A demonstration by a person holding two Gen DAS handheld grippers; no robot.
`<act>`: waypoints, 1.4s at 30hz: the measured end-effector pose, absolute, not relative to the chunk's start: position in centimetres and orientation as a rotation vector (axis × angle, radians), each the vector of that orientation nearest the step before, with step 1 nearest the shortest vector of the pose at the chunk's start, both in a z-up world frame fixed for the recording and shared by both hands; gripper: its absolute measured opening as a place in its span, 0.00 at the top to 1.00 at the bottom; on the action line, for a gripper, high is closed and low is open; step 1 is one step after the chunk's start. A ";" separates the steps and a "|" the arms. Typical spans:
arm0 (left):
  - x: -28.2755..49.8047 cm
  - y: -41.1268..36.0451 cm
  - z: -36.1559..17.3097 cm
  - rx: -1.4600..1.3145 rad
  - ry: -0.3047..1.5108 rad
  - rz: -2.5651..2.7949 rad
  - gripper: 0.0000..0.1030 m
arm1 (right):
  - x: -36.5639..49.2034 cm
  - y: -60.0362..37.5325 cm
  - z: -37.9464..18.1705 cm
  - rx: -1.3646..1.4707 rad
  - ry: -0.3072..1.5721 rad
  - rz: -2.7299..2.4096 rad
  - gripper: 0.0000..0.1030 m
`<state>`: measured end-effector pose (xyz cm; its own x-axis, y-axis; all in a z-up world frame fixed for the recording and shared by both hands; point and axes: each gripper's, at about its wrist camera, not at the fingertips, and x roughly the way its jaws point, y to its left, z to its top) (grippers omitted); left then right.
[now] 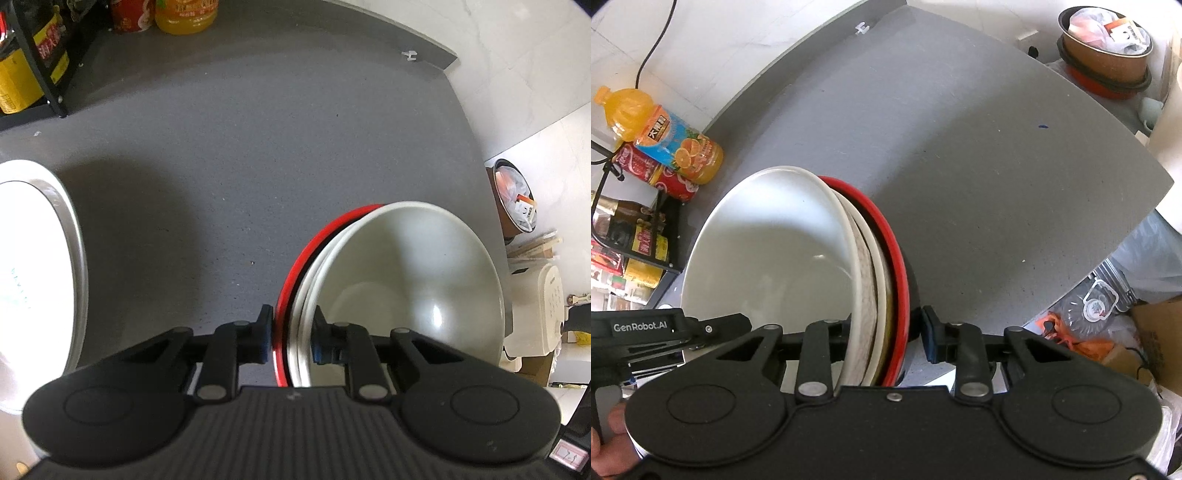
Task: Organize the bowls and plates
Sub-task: 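Lift the red bowl stack with both grippers and carry it over the plates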
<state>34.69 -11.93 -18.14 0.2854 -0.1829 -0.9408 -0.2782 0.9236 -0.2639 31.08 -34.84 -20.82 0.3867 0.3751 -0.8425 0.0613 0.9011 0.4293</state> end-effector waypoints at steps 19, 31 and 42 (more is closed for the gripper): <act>28.9 -9.3 -12.8 -0.462 1.164 0.112 0.83 | 27.7 -32.4 -15.2 0.383 1.071 0.365 0.71; 25.3 -5.5 -10.5 -0.529 1.113 0.153 0.83 | 26.8 -28.8 -12.2 0.310 1.054 0.413 0.71; 24.8 -0.7 -8.9 -0.556 1.082 0.137 0.82 | 26.5 -23.7 -10.5 0.314 1.015 0.430 0.71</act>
